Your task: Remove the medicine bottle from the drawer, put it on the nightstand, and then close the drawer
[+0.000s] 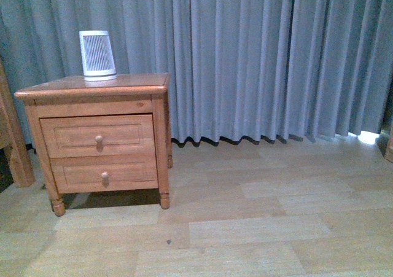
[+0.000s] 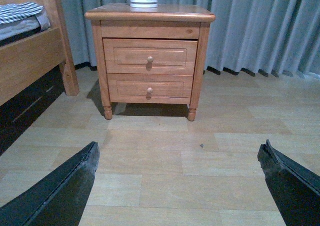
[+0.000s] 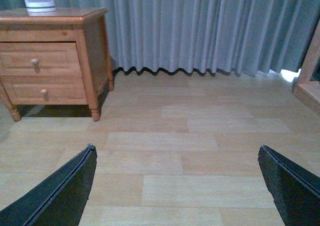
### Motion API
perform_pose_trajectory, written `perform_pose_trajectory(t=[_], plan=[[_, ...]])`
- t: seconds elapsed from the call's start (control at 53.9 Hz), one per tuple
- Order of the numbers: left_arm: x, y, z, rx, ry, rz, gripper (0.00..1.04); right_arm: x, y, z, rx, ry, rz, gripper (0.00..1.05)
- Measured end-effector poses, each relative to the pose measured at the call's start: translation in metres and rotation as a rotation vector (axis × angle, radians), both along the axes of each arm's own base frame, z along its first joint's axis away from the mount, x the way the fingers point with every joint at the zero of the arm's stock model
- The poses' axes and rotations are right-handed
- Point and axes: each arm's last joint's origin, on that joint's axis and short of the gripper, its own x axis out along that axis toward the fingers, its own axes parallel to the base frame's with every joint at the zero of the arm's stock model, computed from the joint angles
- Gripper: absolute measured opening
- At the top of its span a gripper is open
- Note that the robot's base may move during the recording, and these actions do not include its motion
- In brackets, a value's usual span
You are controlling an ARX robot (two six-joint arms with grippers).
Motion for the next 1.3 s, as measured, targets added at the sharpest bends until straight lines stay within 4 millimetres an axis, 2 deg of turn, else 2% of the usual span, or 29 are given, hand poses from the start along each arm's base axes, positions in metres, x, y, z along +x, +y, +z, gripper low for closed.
perform_pose_trajectory(t=[1.3], plan=[[0.0,0.0,0.0,0.0,0.0,0.0,0.98,0.0,0.0,0.0,0.0,0.0,0.0,0.98]])
